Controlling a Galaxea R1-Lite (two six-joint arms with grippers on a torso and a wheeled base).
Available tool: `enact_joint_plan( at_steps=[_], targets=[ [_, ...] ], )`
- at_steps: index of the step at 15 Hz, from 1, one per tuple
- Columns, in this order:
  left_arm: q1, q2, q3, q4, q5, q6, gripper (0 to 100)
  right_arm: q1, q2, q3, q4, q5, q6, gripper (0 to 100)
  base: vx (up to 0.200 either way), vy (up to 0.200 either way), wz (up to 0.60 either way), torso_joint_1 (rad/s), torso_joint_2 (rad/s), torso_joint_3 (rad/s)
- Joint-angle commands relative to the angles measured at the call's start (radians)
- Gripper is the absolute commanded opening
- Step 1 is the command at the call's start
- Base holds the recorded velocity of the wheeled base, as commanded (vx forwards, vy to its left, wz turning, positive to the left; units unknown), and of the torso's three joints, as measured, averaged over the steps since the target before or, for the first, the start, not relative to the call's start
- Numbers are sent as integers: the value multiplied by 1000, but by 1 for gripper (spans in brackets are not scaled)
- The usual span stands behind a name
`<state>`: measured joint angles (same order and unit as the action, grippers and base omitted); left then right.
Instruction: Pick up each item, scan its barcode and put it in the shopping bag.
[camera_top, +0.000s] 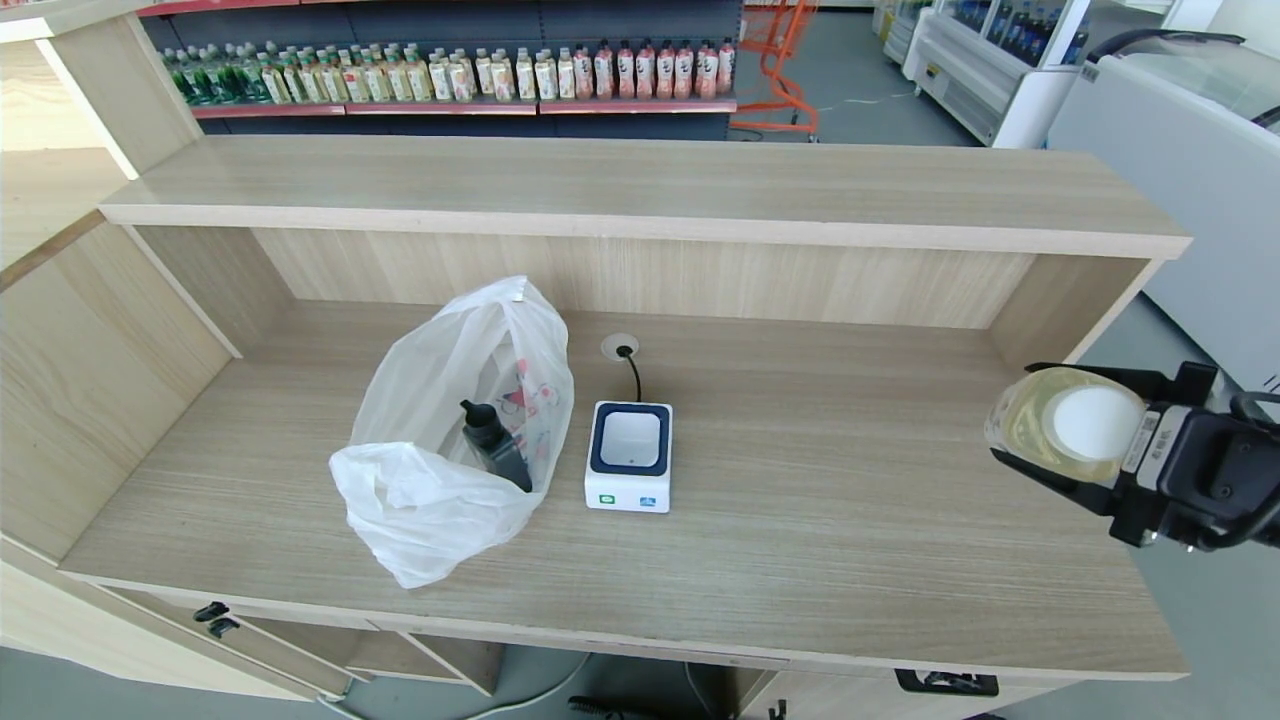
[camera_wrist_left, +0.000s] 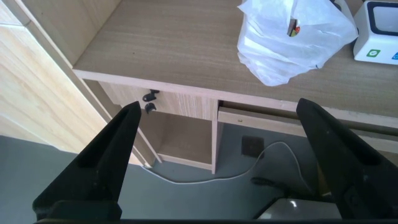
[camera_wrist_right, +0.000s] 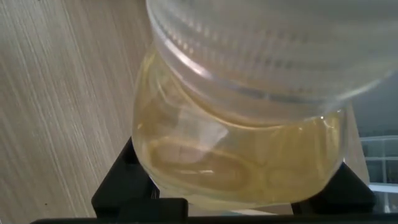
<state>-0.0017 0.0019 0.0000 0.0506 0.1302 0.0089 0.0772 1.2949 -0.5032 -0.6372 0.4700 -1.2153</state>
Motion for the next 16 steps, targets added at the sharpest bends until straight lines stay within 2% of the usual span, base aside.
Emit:
enact_joint_plan(
  at_steps=[1, 5, 9, 12, 16],
  targets=[
    [0, 0, 0, 0, 0, 0, 100, 1, -22, -1, -1, -1, -1, 0, 0, 0, 0, 0, 0, 0],
    [0, 0, 0, 0, 0, -1, 100, 18, -37, -1, 1, 6, 2, 0, 0, 0, 0, 0, 0, 0],
    [0, 0, 0, 0, 0, -4, 100, 56, -29, -18, 2, 7, 8, 0, 0, 200, 0, -2, 1, 2],
    [0, 0, 0, 0, 0, -6, 100, 141, -22, -17, 2, 29, 76, 0, 0, 200, 0, 4, 9, -1],
    [0, 0, 0, 0, 0, -4, 100, 145, 15, -18, 1, 76, 85, 0, 0, 200, 0, 2, 2, 0]
  ],
)
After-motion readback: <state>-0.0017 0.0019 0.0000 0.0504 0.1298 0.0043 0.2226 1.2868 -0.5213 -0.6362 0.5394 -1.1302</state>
